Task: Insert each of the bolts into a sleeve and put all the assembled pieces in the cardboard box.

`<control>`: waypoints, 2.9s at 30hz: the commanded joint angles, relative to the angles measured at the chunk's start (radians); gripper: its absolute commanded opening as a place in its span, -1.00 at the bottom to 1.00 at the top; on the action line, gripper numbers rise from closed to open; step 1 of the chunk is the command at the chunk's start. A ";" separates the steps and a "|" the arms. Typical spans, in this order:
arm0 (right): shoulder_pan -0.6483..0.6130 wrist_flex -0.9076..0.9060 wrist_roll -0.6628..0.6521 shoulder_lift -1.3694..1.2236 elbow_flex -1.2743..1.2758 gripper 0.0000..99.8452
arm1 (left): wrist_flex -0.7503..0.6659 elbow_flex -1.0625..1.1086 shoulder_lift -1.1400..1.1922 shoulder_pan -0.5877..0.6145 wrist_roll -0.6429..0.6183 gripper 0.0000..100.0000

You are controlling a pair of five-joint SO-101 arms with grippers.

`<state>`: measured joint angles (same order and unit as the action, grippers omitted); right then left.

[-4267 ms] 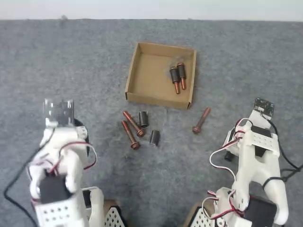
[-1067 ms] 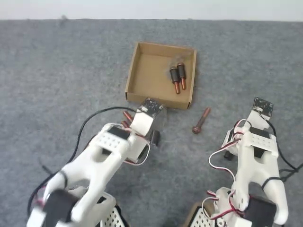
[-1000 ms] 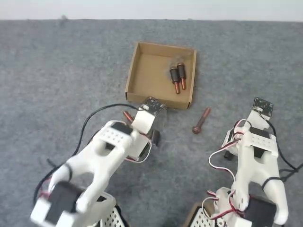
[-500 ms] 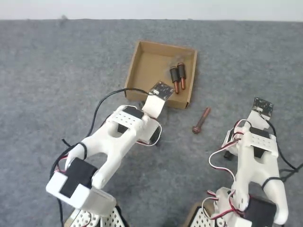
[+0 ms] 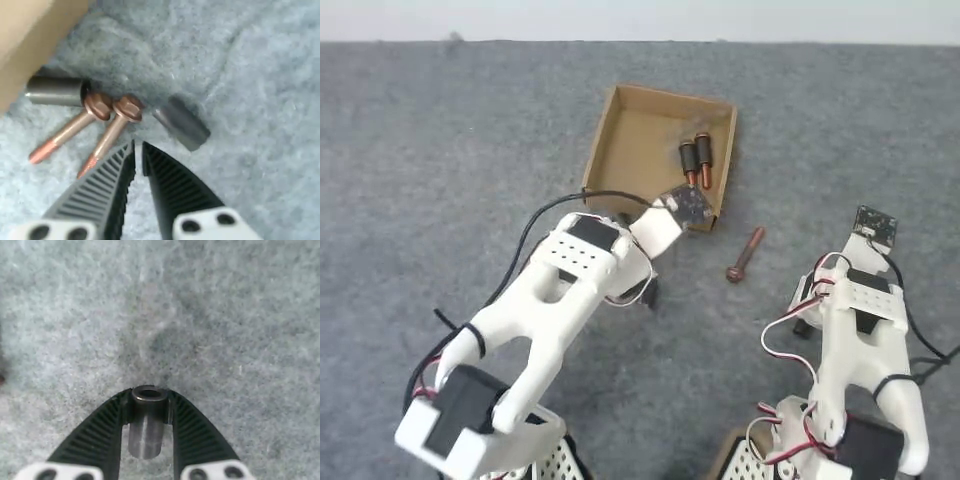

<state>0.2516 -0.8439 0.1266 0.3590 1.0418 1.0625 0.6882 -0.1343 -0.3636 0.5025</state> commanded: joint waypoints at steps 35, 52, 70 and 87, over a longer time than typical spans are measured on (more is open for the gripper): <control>-0.016 0.035 -0.012 0.050 -0.002 -0.99 | -0.061 -0.349 0.376 0.123 0.199 -0.69; -0.016 0.033 -0.014 0.050 -0.002 -0.99 | 0.147 -0.492 0.525 0.075 0.193 -0.87; -0.016 0.030 -0.097 0.050 -0.002 -0.99 | 0.087 -0.507 0.534 0.072 0.046 -0.78; -0.038 0.035 -0.172 0.050 0.025 -0.99 | 0.086 -0.510 0.537 0.031 0.049 -0.79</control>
<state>0.2332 -0.8178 0.0084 0.3652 1.0694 1.1807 0.2094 0.4012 -0.3023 0.5639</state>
